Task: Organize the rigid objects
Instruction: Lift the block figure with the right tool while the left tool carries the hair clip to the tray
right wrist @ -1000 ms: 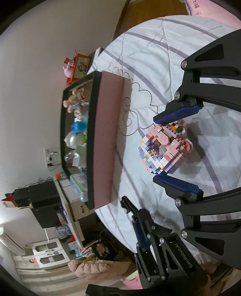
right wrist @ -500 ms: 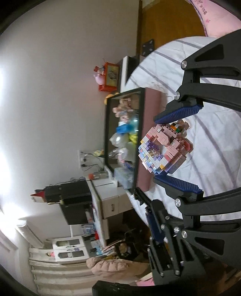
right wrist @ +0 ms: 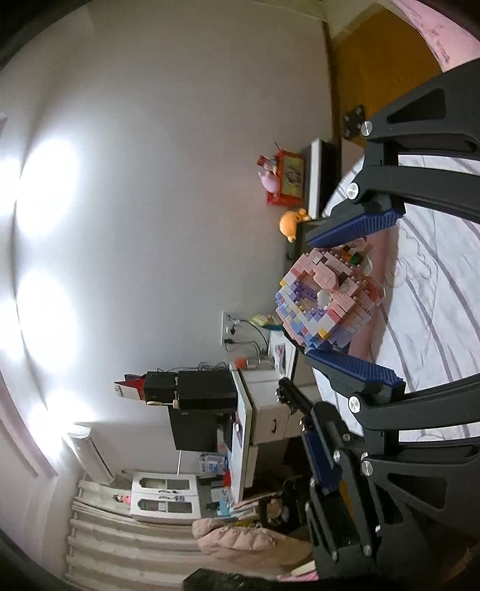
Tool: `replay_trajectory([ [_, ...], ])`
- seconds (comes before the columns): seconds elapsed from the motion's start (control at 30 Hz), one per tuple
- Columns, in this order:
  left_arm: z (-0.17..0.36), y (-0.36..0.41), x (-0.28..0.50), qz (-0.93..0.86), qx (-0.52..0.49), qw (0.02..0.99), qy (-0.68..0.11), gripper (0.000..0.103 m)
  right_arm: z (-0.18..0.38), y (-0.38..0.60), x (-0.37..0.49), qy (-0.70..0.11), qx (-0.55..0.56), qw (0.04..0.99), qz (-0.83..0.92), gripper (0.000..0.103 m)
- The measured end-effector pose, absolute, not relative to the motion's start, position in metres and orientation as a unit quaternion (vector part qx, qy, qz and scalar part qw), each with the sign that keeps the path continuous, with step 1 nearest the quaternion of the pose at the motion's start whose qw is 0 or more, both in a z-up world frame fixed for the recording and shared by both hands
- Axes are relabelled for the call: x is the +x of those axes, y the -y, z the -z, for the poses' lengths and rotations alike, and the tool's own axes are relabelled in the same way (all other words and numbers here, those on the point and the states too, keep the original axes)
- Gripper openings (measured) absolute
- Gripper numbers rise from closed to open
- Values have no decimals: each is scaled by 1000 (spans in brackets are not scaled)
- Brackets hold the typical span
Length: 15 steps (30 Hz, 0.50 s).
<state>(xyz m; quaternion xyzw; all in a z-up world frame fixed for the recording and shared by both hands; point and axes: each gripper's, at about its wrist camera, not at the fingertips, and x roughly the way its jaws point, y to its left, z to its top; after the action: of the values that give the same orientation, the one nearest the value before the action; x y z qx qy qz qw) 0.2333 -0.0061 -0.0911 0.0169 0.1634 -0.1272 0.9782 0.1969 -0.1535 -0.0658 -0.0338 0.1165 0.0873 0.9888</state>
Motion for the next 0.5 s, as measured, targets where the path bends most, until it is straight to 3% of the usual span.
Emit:
replay_trajectory([
  [0.5, 58, 8, 213, 77, 44, 992, -89, 18, 38, 145, 182, -60, -39, 995, -77, 59],
])
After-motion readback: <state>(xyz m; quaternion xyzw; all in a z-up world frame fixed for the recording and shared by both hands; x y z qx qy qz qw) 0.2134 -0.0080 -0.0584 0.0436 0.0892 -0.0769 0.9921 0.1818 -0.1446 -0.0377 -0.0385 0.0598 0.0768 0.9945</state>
